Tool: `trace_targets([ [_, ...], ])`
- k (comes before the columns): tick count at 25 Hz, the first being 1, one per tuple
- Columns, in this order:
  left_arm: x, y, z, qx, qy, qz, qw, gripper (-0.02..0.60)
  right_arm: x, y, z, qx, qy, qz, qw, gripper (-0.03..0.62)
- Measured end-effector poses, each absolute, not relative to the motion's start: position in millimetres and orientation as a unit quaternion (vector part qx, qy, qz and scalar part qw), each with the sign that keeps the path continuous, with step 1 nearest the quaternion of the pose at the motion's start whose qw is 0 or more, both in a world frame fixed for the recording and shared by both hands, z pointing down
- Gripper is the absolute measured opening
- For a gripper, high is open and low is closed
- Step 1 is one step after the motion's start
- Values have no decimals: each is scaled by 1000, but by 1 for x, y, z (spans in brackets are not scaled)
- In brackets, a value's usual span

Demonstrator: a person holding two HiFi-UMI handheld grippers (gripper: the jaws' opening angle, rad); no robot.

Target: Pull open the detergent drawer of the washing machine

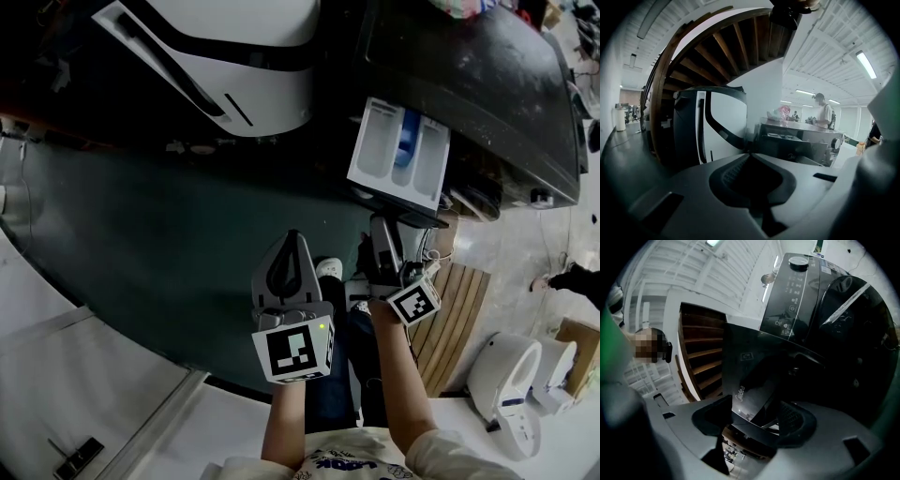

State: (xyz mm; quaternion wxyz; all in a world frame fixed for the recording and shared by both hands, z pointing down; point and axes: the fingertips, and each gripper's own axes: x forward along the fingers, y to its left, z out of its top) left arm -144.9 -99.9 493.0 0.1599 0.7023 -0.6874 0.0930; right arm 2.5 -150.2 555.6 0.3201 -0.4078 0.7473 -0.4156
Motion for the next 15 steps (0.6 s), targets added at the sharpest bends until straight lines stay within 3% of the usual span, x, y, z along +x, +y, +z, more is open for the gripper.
trace_targets([
  [7,-152,-88,461,686,-706,95,147,14,-2,-137,557,-414,763,-431,247,288],
  [15,-157,-69,410,663,-731,85,138,14,-1,-106,510,-409,820,-376,136,228],
])
